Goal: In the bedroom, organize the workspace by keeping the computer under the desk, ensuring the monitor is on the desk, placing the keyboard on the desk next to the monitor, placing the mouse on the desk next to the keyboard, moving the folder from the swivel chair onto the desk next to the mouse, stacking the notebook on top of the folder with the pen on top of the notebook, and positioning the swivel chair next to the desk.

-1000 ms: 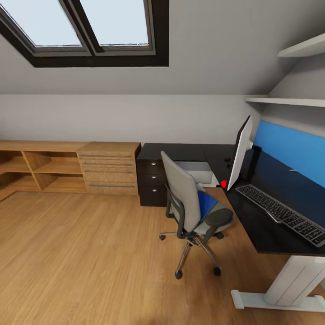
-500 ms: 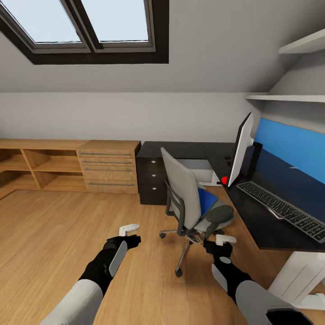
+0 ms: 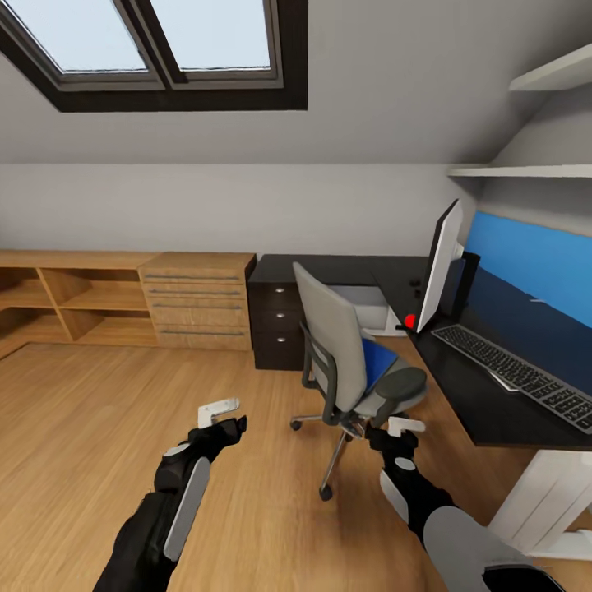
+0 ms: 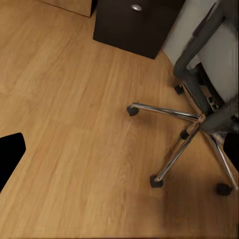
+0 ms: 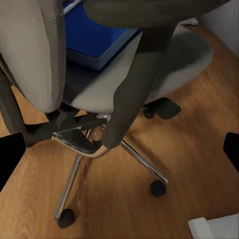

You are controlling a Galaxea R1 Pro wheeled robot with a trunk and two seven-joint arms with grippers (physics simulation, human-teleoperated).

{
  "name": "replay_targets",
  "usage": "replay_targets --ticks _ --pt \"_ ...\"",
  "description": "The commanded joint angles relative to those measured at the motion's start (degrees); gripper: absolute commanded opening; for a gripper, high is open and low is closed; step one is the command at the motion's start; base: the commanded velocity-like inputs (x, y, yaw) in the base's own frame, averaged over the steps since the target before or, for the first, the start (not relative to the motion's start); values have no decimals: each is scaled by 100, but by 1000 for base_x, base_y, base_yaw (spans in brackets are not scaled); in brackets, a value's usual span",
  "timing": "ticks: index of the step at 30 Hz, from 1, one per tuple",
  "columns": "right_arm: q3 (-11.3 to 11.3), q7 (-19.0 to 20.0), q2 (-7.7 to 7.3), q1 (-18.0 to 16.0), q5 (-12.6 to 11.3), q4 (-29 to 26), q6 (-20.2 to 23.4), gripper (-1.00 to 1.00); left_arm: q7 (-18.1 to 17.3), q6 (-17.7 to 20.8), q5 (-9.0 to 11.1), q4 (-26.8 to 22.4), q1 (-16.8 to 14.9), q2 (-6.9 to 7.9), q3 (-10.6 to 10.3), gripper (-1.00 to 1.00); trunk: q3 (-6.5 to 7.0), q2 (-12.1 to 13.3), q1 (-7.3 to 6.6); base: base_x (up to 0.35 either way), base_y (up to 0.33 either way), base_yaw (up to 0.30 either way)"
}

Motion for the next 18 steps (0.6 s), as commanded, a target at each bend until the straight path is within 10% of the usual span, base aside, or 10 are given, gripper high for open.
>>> replay_targets --ticks 1,8,18 --pt "15 -12 6 217 -47 -461 185 100 52 288 60 -525 247 4 -44 100 -24 -44 22 0 0 0" --pt "22 -18 30 2168 -47 -4169 1956 100 60 605 60 -1355 632 1 -93 100 -150 -325 176 0 0 0" --pt "24 -7 52 2465 -61 -4705 2238 100 62 619 60 -1483 816 -2 -110 100 -329 -726 396 0 0 0"
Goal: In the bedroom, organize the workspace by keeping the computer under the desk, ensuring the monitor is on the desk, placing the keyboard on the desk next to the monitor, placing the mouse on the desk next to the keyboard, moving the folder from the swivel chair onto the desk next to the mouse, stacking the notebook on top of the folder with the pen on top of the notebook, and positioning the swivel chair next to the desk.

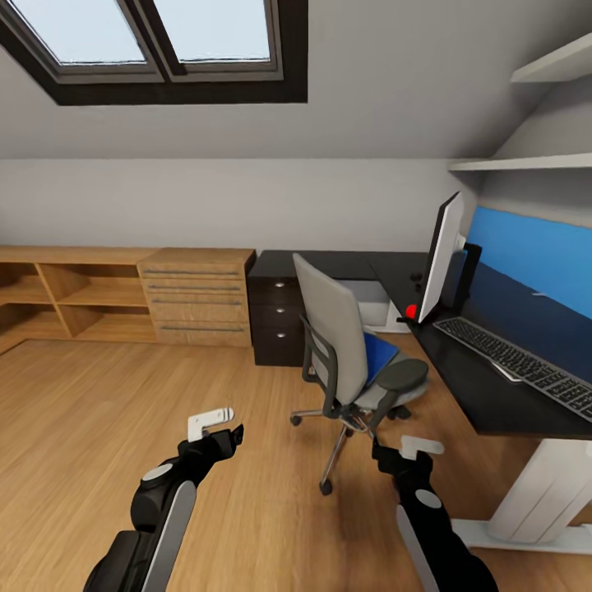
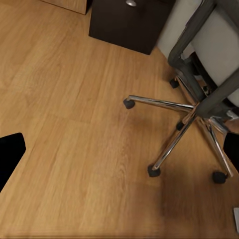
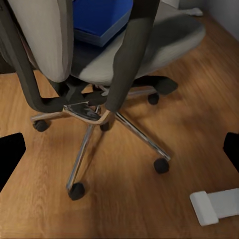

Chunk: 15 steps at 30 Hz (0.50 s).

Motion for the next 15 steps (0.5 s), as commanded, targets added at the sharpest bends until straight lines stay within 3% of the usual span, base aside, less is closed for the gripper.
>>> replay_targets --ticks 1,5,10,15 --pt "26 -42 4 3 -64 -16 11 100 57 19 61 -9 4 0 -5 100 -24 -44 22 0 0 0" --pt "30 -38 1 6 -133 -20 -20 100 59 19 61 -6 7 0 -5 100 -96 -205 110 0 0 0" --pt "30 -46 1 7 -385 -13 -54 100 60 19 61 -2 8 0 -5 100 -186 -405 220 0 0 0" --pt "30 -44 1 7 -400 6 -71 100 60 25 61 -2 7 0 -5 100 -276 -606 330 0 0 0"
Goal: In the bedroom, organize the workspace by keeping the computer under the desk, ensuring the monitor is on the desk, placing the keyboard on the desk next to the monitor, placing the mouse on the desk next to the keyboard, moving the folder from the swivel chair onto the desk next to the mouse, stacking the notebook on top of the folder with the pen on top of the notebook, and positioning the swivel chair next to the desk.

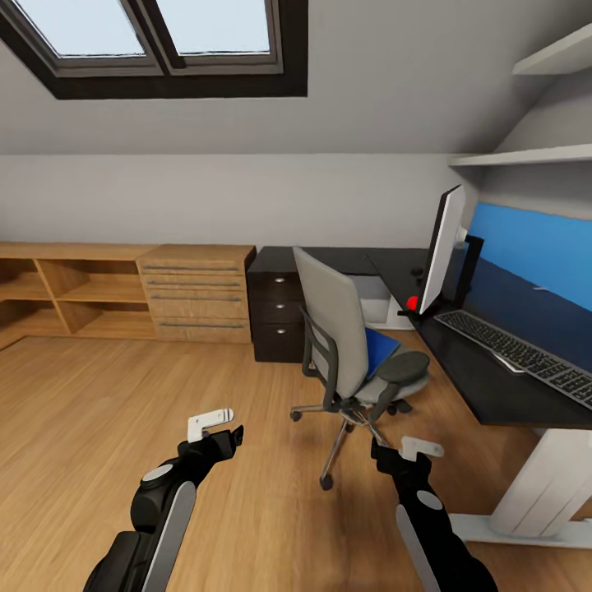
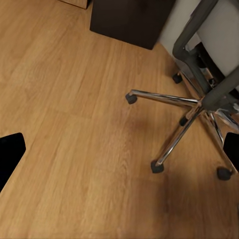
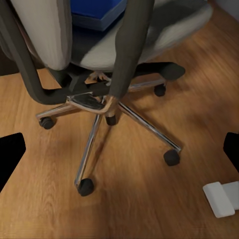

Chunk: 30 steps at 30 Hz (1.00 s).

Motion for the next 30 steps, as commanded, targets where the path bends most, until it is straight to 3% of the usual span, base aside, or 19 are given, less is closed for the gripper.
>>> replay_targets --ticks 1,12,22,30 --pt "14 -42 -3 -3 -50 21 -8 100 54 19 61 -6 -2 0 -4 100 -24 -44 22 0 0 0" --pt "15 -43 -3 -3 -45 179 -317 100 57 21 61 -6 -4 0 -4 100 -218 -486 263 0 0 -9" --pt "21 -30 -5 -3 -45 250 -347 100 61 13 35 -6 -1 16 12 100 -353 -887 483 0 0 -187" --pt "32 -24 -3 -3 -44 316 -439 100 61 5 34 -13 -3 17 13 100 -490 -1207 659 0 0 -48"
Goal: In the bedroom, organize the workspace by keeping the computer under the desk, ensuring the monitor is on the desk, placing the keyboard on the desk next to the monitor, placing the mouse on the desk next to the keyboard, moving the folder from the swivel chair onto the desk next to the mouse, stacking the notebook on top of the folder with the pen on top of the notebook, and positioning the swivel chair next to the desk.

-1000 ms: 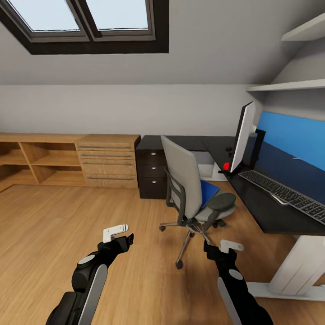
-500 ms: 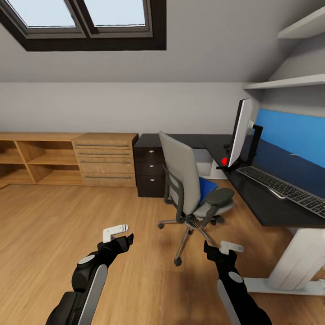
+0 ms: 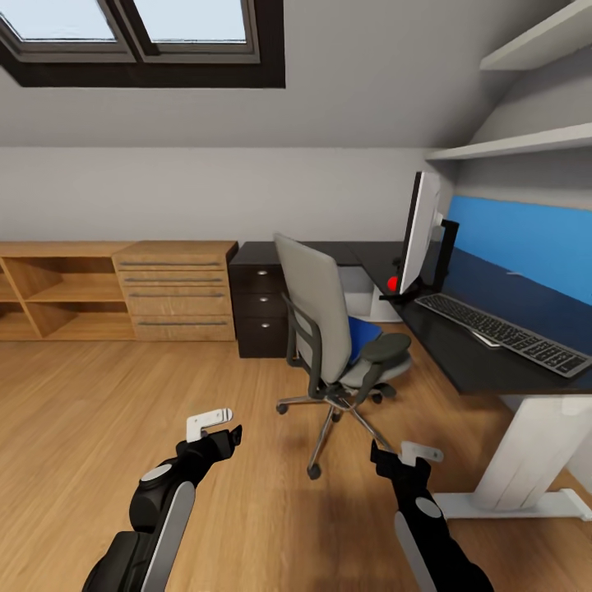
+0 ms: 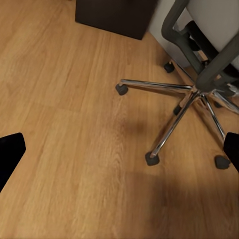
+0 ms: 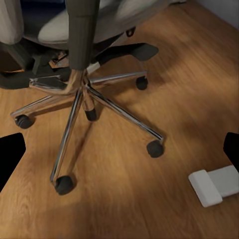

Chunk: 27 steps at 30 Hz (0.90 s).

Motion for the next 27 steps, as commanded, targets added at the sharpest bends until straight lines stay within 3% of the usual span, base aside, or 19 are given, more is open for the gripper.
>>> replay_targets --ticks 1,7,11,17,23,25,27 --pt "16 -40 -3 -3 -43 3 -8 100 53 18 60 -7 -3 0 -4 100 -24 -44 22 0 0 -9" --pt "52 -51 1 -3 -50 173 -447 100 53 17 60 -9 -3 0 -4 100 -132 -285 153 0 0 -1" --pt "48 -33 -2 -3 -45 212 -515 100 53 17 60 -9 -3 0 -4 100 -204 -445 241 0 0 0" --pt "41 -26 -24 -23 -3 653 -889 100 53 17 60 -12 -1 -1 -5 100 -311 -686 373 0 0 0" --pt "-18 -47 -326 -1614 -29 2520 -951 100 53 17 60 -34 -1 -1 -5 100 -419 -927 505 0 0 0" --pt "-21 -48 -383 -1956 -37 2988 -975 100 53 17 60 -34 0 -1 -5 100 -455 -1007 549 0 0 0" --pt "-28 -48 -511 -2620 -51 3865 -1122 100 53 17 60 -35 -1 0 -4 100 -491 -1087 593 0 0 0"
